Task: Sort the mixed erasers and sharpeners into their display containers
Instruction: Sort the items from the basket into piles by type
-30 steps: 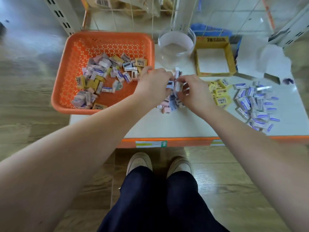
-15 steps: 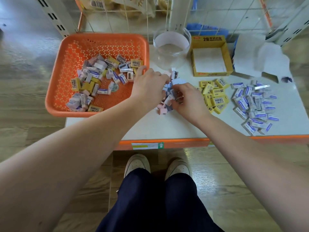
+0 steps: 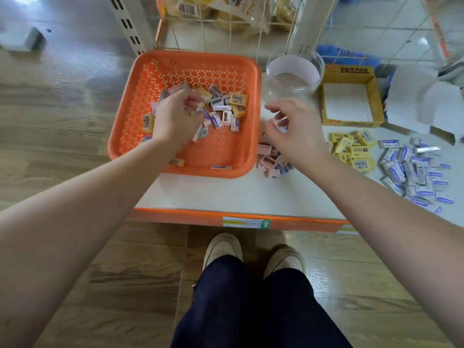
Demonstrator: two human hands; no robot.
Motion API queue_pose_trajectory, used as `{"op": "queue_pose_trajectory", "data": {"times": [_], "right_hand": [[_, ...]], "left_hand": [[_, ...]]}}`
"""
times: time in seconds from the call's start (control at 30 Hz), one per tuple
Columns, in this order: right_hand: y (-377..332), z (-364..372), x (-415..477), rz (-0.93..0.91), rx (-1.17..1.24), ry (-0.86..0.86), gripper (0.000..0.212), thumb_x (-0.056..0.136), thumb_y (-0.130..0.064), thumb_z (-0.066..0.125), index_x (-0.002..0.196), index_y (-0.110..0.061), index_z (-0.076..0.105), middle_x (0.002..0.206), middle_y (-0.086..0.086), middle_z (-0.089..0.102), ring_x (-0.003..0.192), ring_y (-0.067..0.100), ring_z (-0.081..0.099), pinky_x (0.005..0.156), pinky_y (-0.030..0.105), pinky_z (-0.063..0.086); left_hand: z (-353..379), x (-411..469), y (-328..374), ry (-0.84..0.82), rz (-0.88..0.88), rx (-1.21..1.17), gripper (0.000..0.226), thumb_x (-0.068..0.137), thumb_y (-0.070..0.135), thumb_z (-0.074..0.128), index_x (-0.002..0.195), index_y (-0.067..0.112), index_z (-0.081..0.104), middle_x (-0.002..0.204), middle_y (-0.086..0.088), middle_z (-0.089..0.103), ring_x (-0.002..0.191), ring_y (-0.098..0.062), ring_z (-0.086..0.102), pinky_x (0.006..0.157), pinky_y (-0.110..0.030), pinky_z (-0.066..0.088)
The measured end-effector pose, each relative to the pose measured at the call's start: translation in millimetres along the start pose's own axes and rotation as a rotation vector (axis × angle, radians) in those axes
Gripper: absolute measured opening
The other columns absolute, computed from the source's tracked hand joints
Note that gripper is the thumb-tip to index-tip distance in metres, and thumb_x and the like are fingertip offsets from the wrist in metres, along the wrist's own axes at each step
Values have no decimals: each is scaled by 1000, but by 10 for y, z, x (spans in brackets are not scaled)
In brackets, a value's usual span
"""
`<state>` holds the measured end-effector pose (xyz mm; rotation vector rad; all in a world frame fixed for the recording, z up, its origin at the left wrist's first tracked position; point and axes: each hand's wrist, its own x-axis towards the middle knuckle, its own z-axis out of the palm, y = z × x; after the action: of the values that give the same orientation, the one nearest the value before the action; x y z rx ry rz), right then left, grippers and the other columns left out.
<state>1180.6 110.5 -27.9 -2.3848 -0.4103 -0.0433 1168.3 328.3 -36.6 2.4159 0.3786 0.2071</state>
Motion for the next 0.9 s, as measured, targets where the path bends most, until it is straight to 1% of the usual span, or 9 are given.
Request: {"op": "queue_pose_trajectory", "data": {"times": [0.03,0.13,0.27,0.43,0.5,0.67,0.73,0.8,0.9], "right_hand": [[-64,41,28,-26,11,-10,31,84,-10,58,114,-12,64,106,3,59,81,6,51,83,14,44],[-229,186,106,-112,31,-25,33,81,-9,61,114,-9,65,109,8,60,87,8,52,87,24,45],[-372,442,285,-141,-22,-110,37,81,-11,60,118,-10,61,114,10,57,102,20,56,90,22,38],[-494,707,514,-133,-400,-316,38,87,-23,54,125,-19,54,128,2,49,118,25,48,86,39,48],[-497,792,567,-135,-471,-405,40,88,-18,54,128,-19,51,129,4,49,119,26,48,86,40,46],[-445,987,684,-128,-421,-573,57,84,-13,61,138,-16,41,137,9,44,125,28,43,101,41,40],[-415,1023,693,-124,-466,-618,66,84,-17,62,143,-16,32,146,7,34,132,27,35,106,43,35],[-397,1031,675,-104,-537,-677,73,88,-22,59,148,-19,18,156,0,15,139,27,21,111,48,27],[-398,1008,627,-129,-649,-717,71,92,-26,50,150,-23,9,158,-8,2,141,26,11,110,50,20]], "left_hand": [[-31,5,-88,-33,-20,38,22,81,13,64,103,12,68,91,3,63,85,-8,54,69,-4,34],[-77,16,-328,-125,-52,153,17,82,14,64,97,13,71,96,-2,68,94,-17,60,80,-19,38],[-84,32,-465,-168,-109,199,22,82,13,64,103,15,69,103,-3,68,97,-16,58,79,-15,34],[-69,-1,-412,-259,-48,276,32,82,8,60,113,15,66,113,-7,66,107,-25,57,92,-31,45],[-70,-10,-393,-294,-14,322,34,82,12,60,115,17,65,115,-8,65,107,-28,57,89,-35,47],[-9,2,-429,-319,28,488,34,84,14,56,117,18,63,117,-12,59,109,-33,52,86,-40,45],[11,10,-458,-317,28,516,36,84,9,53,117,18,63,119,-11,59,111,-33,50,87,-41,44],[20,18,-471,-314,16,537,35,86,6,51,117,17,63,119,-11,58,111,-33,50,87,-42,44],[33,23,-478,-310,4,557,30,87,7,52,115,14,64,117,-12,58,109,-32,51,84,-42,45]]}}
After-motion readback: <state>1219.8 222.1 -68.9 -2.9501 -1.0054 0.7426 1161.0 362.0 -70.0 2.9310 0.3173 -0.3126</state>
